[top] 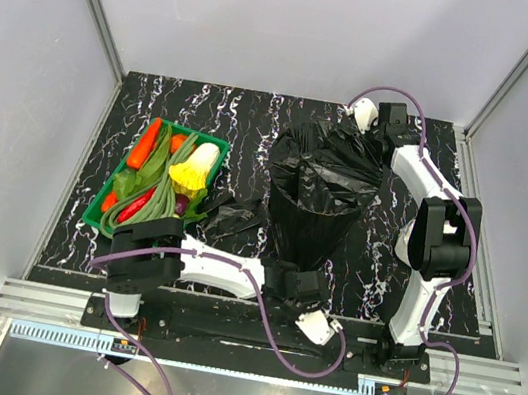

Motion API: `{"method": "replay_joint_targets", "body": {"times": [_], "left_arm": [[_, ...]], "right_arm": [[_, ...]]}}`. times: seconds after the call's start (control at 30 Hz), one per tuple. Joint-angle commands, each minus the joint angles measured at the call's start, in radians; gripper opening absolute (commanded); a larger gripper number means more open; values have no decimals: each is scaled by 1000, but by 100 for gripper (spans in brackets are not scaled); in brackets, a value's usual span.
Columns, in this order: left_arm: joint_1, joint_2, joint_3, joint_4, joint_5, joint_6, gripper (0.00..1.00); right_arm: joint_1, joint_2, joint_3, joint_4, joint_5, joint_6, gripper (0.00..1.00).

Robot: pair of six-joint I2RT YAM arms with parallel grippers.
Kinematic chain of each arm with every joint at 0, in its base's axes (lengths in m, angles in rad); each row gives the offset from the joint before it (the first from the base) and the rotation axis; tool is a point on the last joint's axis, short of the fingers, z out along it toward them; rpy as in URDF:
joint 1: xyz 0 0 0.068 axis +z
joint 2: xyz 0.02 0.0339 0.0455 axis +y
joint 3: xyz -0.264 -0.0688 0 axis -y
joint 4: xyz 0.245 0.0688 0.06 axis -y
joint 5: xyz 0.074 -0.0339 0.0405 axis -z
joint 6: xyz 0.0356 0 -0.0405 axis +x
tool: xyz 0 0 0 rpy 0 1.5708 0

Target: Put the trash bags into the trash bin

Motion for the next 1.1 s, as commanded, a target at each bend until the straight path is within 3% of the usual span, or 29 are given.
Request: {"method": "replay_joint_targets", "body": {"times": [0.0,0.07,0.23,0.4,0.53,0.57,0.7,1.07], "left_arm": [[1,15,37,-33,88,-23,6],[4,9,49,-43,83,-26,18],[13,-13,92,-85,84,-37,35],[24,-43,126,-115,68,-58,57],[31,-68,153,-138,41,-80,94],[37,-76,164,-149,37,-83,99],[57,-112,230,-206,59,-118,99],[122,-198,477,-502,286,-200,99]], "right_arm": [[15,95,-91,-16,46,-21,0],[13,79,-88,-16,41,-11,2],[10,46,-53,-45,26,19,9],[9,12,9,-108,-13,66,23],[7,-13,44,-140,-17,91,44],[6,-17,56,-148,-20,98,48],[-5,-43,94,-176,-37,134,56],[-75,-86,246,-295,-132,219,72]]}}
